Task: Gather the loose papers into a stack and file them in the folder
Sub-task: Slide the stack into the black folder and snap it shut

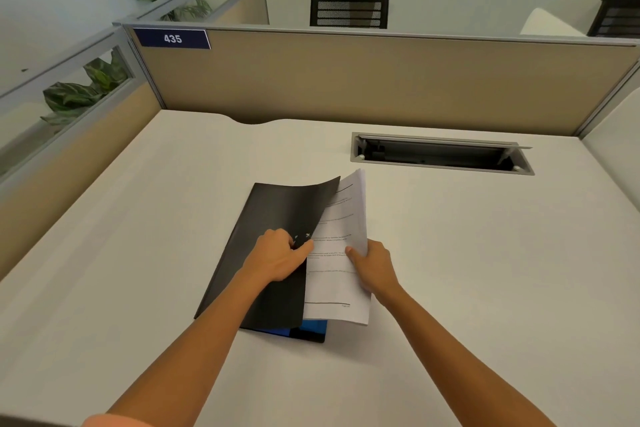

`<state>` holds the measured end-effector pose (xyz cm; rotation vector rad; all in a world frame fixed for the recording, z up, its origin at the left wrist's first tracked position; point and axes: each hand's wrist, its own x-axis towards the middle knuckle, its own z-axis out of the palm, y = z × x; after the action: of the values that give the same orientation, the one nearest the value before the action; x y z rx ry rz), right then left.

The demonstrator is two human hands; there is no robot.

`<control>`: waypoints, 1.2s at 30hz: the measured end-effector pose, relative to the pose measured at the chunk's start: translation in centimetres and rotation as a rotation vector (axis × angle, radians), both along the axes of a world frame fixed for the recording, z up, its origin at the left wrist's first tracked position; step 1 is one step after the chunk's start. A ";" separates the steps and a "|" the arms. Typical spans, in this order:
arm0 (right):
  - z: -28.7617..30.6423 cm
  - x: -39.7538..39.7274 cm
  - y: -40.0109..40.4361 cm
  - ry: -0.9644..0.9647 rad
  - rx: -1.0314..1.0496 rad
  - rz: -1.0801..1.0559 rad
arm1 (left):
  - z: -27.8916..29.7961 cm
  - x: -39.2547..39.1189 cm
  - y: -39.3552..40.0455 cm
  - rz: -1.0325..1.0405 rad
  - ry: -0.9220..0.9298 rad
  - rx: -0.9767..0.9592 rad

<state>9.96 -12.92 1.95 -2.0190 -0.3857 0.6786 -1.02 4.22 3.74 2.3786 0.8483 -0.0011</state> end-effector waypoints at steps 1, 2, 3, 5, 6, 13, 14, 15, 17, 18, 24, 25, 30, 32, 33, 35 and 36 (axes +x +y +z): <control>0.0 -0.2 0.2 0.009 -0.006 0.001 | 0.0 0.1 -0.2 -0.001 0.003 -0.007; -0.1 -0.3 0.4 0.016 -0.014 0.001 | 0.1 0.2 -0.4 -0.003 0.007 -0.011; -0.1 -0.4 0.6 0.023 -0.022 -0.001 | 0.2 0.3 -0.6 -0.006 0.011 -0.011; -0.3 -0.6 0.8 0.032 -0.030 -0.010 | 0.3 0.4 -1.0 -0.010 0.016 -0.009; -0.3 -0.7 1.0 0.034 -0.038 -0.015 | 0.3 0.4 -1.2 -0.012 0.018 -0.008; -0.6 -1.1 1.6 0.031 -0.090 -0.024 | 0.9 1.1 -3.6 -0.081 0.037 0.117; -0.6 -1.1 1.6 0.030 -0.087 -0.016 | 1.0 1.3 -4.0 -0.089 0.047 0.143; -0.6 -1.0 1.7 0.029 -0.084 -0.009 | 1.0 1.5 -4.3 -0.096 0.059 0.164; -0.6 -1.0 1.7 0.031 -0.085 0.004 | 1.1 1.7 -4.8 -0.110 0.086 0.182; -0.6 -1.0 1.7 0.037 -0.090 0.010 | 1.2 1.7 -4.9 -0.115 0.097 0.181; -1.2 -1.4 2.4 0.030 -0.147 0.077 | 1.5 2.0 -5.8 -0.142 0.095 0.185; -1.4 -1.4 2.6 0.018 -0.153 0.107 | 1.6 2.1 -6.0 -0.141 0.091 0.180; -1.8 -1.5 2.8 -0.054 -0.140 0.279 | 1.4 2.5 -6.8 -0.122 0.043 0.127; -1.7 -1.7 2.6 -0.058 -0.074 0.298 | 1.4 2.7 -7.0 -0.110 0.019 0.119; -1.7 -1.8 2.5 -0.062 -0.050 0.300 | 1.4 2.8 -7.0 -0.100 0.006 0.116; -1.7 -1.9 2.3 -0.073 -0.021 0.299 | 1.3 2.9 -7.1 -0.079 -0.022 0.103; -1.7 -1.9 2.2 -0.078 -0.013 0.297 | 1.3 3.0 -7.2 -0.071 -0.034 0.094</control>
<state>8.10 -10.69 0.22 -2.0244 -0.7391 0.7856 1.99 -2.93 5.07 2.4882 0.7633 0.0517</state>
